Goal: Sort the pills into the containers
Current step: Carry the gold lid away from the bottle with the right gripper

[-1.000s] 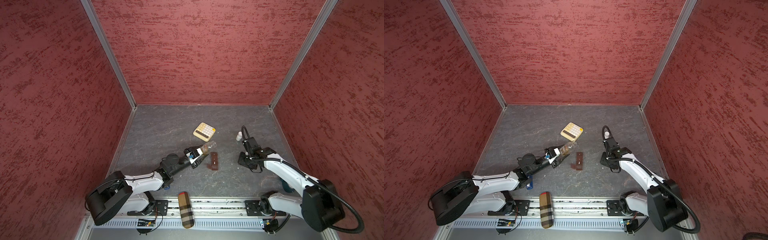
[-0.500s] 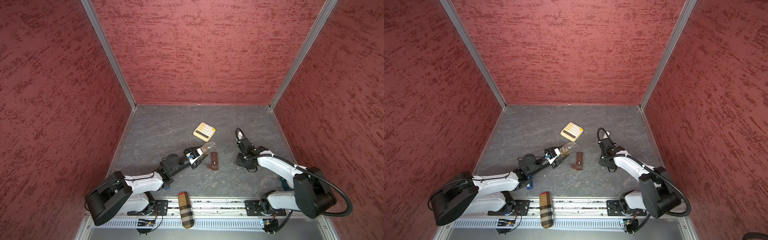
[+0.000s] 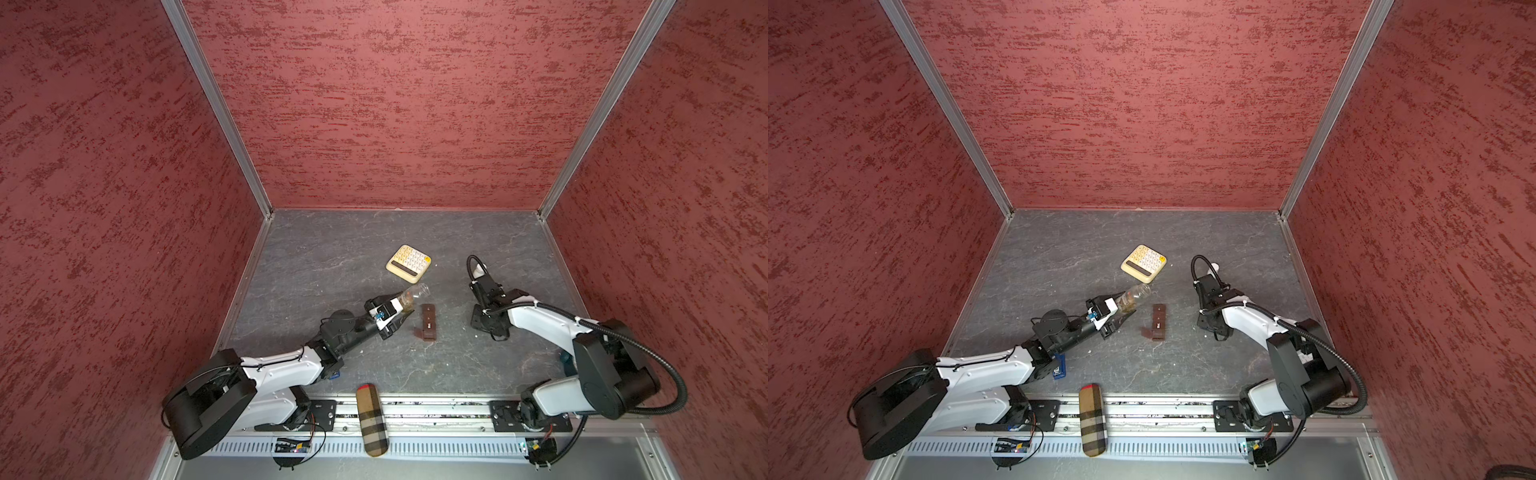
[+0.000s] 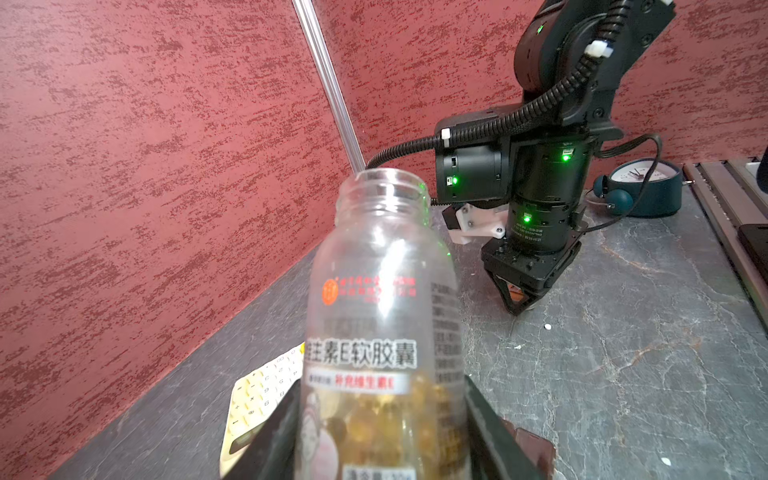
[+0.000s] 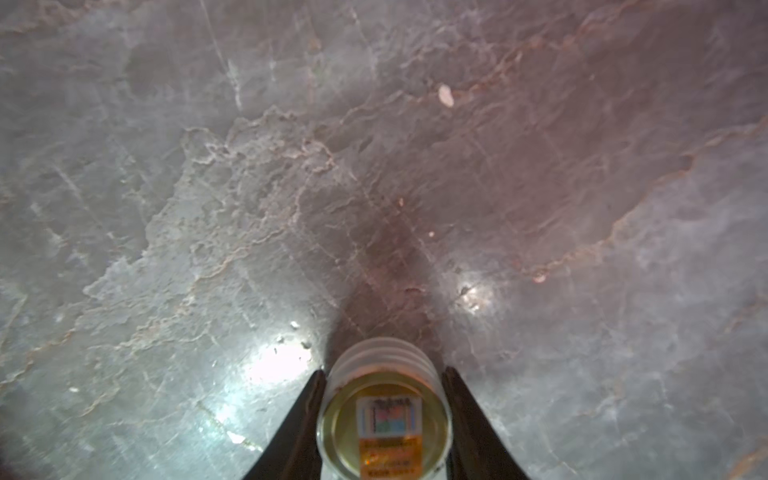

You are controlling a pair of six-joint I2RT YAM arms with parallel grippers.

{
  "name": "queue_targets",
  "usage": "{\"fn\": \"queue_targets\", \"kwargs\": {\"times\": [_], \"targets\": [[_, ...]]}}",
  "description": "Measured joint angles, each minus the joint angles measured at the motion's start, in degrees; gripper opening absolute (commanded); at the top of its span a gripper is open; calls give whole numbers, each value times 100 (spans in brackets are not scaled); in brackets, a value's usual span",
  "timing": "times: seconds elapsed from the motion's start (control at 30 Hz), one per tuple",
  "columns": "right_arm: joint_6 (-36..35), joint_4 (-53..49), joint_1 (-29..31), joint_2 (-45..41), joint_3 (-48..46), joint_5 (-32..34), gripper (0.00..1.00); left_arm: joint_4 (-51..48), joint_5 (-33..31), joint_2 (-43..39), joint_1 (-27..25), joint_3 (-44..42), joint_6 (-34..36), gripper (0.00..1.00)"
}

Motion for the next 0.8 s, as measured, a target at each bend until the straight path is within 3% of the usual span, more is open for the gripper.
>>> {"fn": "queue_targets", "kwargs": {"times": [0.8], "targets": [[-273,-33,0,214,181,116,58,-483,-13,-297,-11,-4,22,0]]}}
